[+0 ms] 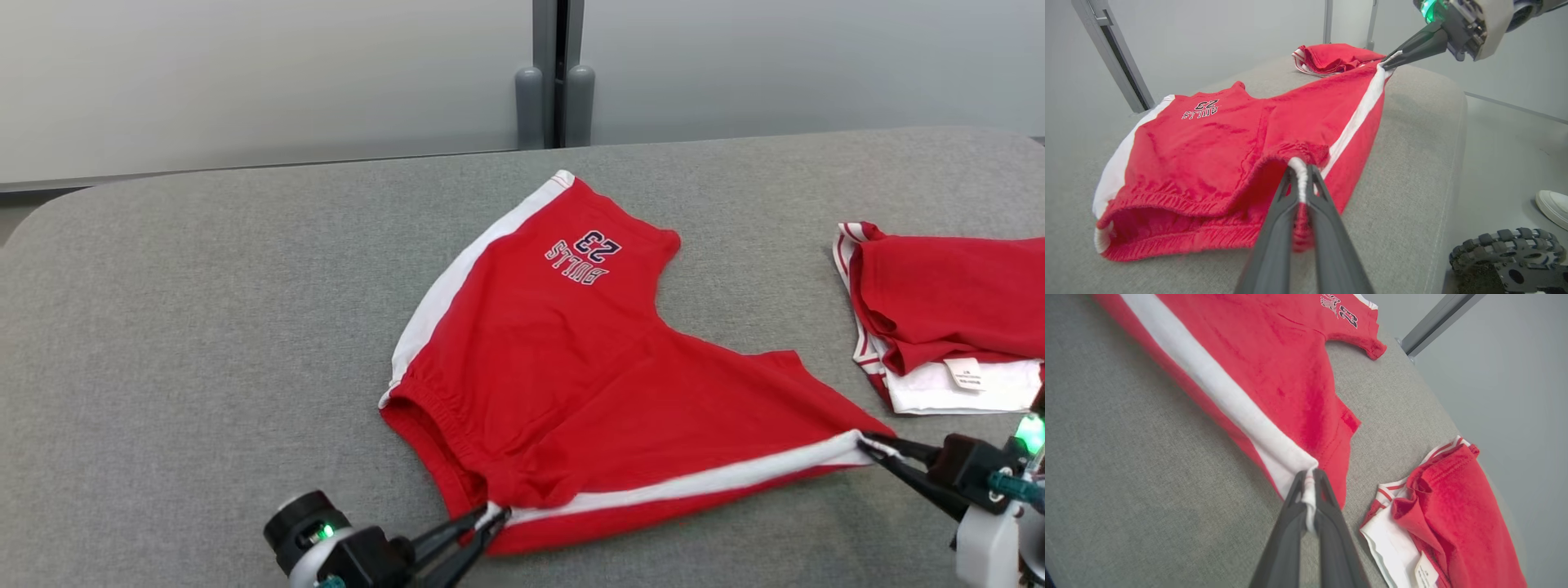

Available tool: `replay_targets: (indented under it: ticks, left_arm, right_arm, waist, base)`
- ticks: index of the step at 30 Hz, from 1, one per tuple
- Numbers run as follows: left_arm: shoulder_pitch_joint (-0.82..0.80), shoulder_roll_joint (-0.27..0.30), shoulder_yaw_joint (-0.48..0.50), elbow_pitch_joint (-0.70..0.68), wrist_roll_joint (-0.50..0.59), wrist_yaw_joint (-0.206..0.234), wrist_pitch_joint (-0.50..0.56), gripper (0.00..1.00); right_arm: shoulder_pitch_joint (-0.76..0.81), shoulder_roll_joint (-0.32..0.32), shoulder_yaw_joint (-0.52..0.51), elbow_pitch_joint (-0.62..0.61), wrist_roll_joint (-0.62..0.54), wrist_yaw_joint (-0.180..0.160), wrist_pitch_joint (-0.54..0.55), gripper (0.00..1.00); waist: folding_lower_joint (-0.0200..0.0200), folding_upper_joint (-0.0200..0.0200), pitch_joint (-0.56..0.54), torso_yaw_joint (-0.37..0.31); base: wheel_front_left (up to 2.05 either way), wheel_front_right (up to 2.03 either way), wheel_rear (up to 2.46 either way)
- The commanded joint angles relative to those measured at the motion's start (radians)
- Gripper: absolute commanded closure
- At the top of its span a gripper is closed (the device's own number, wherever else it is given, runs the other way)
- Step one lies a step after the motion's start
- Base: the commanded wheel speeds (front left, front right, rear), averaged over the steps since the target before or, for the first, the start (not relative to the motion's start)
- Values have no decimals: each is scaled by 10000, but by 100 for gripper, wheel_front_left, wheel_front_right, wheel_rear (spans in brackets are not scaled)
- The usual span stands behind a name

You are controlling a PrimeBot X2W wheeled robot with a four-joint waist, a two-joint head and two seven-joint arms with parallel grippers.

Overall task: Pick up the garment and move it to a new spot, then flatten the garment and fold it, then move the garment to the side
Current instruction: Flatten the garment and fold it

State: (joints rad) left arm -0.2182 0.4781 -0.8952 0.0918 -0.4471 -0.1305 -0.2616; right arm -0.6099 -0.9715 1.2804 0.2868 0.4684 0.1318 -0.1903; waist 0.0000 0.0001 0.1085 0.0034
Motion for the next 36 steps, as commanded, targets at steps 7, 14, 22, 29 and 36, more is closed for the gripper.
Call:
replay_targets:
  ticks: [7, 14, 22, 29, 36]
  left_arm:
    - [-635, -237, 832, -342, 262, 1, -41, 100]
    - [-1223, -946, 1512, -501, 152, 1, -41, 100]
    - [-2044, -1770, 1754, -53, 198, 1, -40, 100]
    - [-2782, -2651, 1796, 837, 124, 1, -41, 100]
    - [-3328, -3423, 2122, 1365, -137, 1, -42, 100]
  right_arm:
    - [-1212, -256, -136, -354, 98, -22, 258, 100]
    - [-2910, -502, -176, -628, 182, -22, 779, 100]
    - [-4597, -526, -32, -242, -27, -22, 1416, 100]
    - [-5308, -502, 15, 69, -280, -22, 2260, 100]
    - [-5858, -519, 6, 172, -581, -22, 2973, 100]
  waist:
    - [0, -1, 165, 629]
    - [0, -1, 853, 1471]
    - [0, -1, 1739, 2401]
    - [0, -1, 2410, 3241]
    - [0, -1, 3020, 3815]
  base:
    - [0, 0, 0]
    - [0, 0, 0]
    - [0, 0, 0]
    - [0, 0, 0]
    - [0, 0, 0]
